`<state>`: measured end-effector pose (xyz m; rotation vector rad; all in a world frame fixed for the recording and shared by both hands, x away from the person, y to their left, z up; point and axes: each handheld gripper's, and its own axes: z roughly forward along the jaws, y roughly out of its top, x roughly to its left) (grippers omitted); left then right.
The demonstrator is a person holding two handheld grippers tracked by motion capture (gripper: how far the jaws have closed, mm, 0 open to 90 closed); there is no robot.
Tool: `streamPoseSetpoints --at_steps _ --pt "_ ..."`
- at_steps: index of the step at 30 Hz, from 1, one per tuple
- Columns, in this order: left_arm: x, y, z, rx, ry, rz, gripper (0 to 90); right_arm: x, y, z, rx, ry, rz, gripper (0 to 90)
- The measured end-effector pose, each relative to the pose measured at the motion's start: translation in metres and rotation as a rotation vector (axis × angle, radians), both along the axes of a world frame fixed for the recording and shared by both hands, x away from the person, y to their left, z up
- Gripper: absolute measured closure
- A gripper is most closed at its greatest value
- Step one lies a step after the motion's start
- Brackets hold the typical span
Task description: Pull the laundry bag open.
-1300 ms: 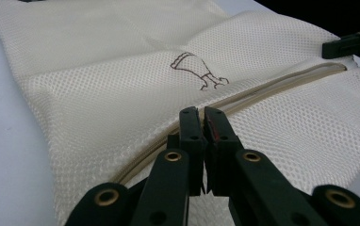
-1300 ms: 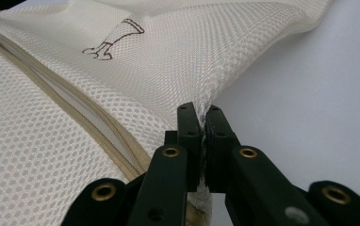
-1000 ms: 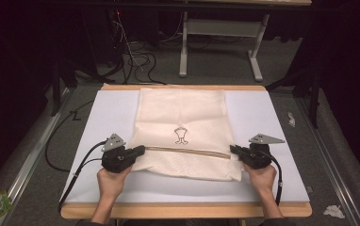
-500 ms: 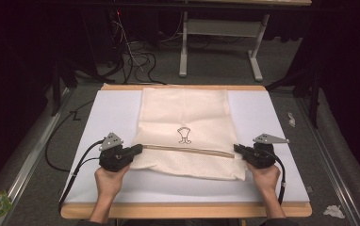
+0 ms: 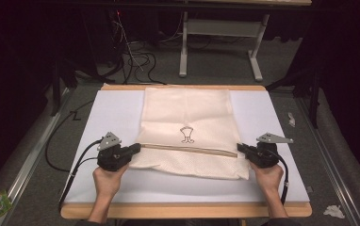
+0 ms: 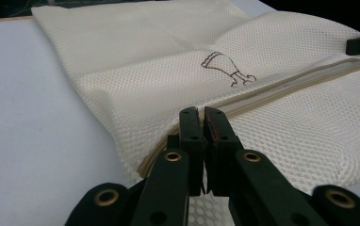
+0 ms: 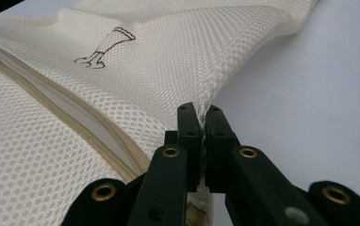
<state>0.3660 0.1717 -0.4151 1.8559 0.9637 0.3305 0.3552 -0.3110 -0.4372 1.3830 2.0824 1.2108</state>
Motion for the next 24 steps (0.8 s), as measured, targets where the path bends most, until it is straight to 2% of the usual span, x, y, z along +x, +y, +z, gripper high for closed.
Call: streamPoseSetpoints --at_steps 16,22,24 --pt "0.0 0.004 0.003 0.002 -0.009 0.003 87.1 -0.001 -0.013 0.002 0.009 -0.005 -0.023 88.6" --pt "0.0 0.002 0.001 0.014 -0.005 0.003 87.2 0.0 -0.014 0.003 0.007 -0.005 -0.023 88.7" --pt "0.0 0.001 0.001 0.036 -0.013 0.013 87.2 -0.001 -0.014 0.006 0.001 -0.011 -0.027 88.7"
